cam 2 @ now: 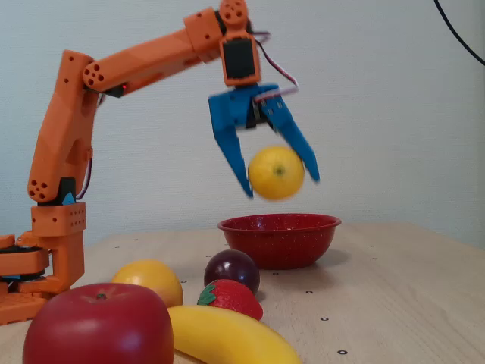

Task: Put the lemon in the red bowl.

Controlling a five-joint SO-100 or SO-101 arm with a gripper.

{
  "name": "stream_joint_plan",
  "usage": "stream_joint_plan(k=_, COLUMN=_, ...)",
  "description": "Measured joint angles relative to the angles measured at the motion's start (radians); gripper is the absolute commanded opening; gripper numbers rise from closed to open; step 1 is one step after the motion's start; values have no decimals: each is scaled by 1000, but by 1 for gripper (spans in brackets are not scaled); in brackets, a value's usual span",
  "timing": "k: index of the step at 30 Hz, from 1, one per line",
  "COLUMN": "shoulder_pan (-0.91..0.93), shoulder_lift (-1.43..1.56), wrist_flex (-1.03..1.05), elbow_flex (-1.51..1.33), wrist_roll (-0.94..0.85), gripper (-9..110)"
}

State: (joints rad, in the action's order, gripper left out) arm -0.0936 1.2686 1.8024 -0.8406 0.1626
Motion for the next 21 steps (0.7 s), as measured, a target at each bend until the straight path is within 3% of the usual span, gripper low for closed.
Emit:
stream_joint_plan(k=7, shoulder_pan=198, shoulder_lift=190, wrist_flex=-11, elbow_flex=-126, wrist_roll=-51, gripper=0)
stream_joint_plan(k=21, shoulder_pan=515, shoulder_lift=390, wrist_flex=-500, elbow_flex=-557, wrist_roll=-28, gripper=0)
